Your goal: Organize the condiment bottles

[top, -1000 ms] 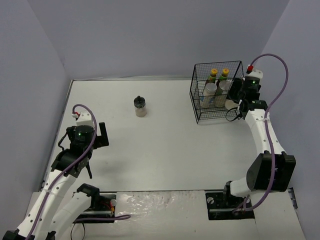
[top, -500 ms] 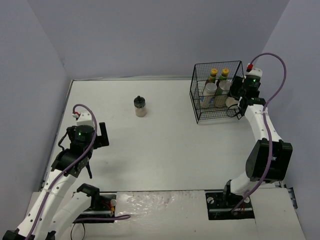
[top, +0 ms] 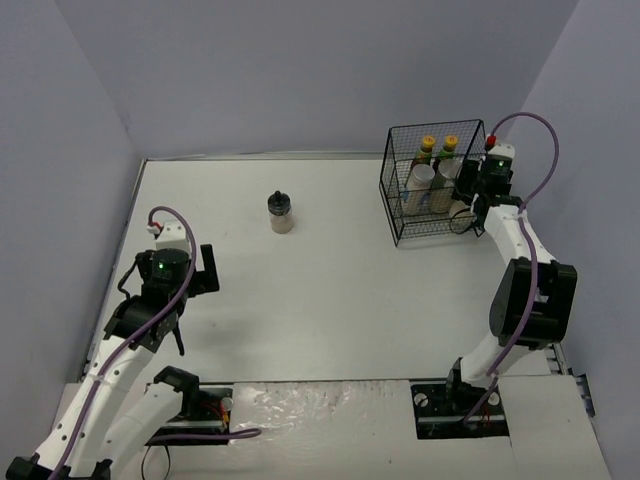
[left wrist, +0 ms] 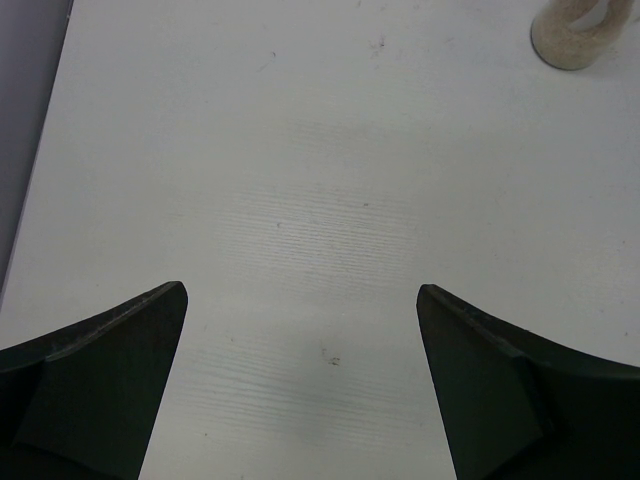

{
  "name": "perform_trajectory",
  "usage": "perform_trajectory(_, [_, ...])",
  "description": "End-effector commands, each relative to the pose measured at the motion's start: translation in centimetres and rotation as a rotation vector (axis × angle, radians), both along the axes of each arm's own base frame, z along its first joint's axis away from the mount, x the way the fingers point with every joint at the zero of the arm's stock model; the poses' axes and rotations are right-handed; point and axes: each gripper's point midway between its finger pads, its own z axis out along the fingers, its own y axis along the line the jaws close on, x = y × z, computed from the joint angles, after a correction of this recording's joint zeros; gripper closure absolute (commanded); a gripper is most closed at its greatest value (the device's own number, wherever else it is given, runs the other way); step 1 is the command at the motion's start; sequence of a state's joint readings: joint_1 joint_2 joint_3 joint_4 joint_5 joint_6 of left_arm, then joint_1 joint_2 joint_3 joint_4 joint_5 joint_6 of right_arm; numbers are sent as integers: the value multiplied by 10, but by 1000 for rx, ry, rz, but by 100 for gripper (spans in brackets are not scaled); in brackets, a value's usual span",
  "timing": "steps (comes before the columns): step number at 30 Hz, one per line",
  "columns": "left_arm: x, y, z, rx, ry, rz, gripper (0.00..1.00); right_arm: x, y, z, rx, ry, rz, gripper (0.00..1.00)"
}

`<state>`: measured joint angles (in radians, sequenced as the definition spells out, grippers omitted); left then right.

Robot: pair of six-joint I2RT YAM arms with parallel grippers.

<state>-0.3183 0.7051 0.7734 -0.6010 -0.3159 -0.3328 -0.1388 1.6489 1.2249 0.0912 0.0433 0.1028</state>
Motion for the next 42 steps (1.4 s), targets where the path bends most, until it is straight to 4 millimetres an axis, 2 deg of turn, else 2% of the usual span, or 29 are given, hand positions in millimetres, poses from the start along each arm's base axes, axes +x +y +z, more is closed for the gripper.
perform_trajectory(1, [11, -4, 19, -21, -64, -9, 3, 25, -5, 20, -19, -126, 12, 72])
perform_trajectory(5, [13, -15, 15, -61, -50, -48, 3, 22, -3, 9, -6, -105, 17, 57])
perform_trajectory(9, [21, -30, 19, -117, -39, -86, 3, 16, -1, 4, 3, -91, 20, 34])
perform_trajectory(11, [28, -38, 28, -146, -54, -104, 3, 13, 0, 10, 8, -95, 17, 22])
perform_trajectory(15, [52, -58, 43, -211, -84, -142, 3, 2, 3, 43, 25, -141, 4, 5])
perform_trajectory(16, [58, -61, 46, -222, -91, -142, 3, 0, 8, 52, 42, -160, 24, 2])
perform_trajectory(20, [99, -82, 49, -251, -104, -167, 3, -28, 19, 102, 81, -251, 25, 0])
perform_trajectory(24, [142, -111, 52, -261, -101, -220, 3, -67, 28, 143, 67, -347, 37, 0])
perform_trajectory(28, [176, -141, 51, -221, -106, -291, 3, -96, 53, 156, 96, -408, 88, 0])
perform_trajectory(29, [187, -148, 38, -207, -79, -302, 3, -103, 64, 163, 109, -432, 127, 0])
perform_trajectory(30, [190, -151, 51, -206, -107, -313, 3, -104, 67, 157, 116, -419, 140, 0])
perform_trajectory(31, [198, -158, 37, -195, -75, -324, 3, -110, 77, 161, 127, -432, 176, 0])
perform_trajectory(33, [216, -168, 40, -178, -80, -346, 3, -119, 92, 156, 142, -426, 240, 0])
perform_trajectory(34, [223, -171, 29, -166, -56, -349, 3, -124, 97, 158, 144, -435, 261, 0])
perform_trajectory(36, [234, -174, 20, -146, -34, -352, 3, -130, 106, 155, 149, -432, 304, 0])
perform_trajectory(38, [249, -176, 21, -117, -35, -345, 3, -133, 111, 147, 151, -419, 330, 0])
perform_trajectory(42, [267, -180, -9, -84, 33, -337, 3, -136, 116, 139, 151, -405, 365, 0])
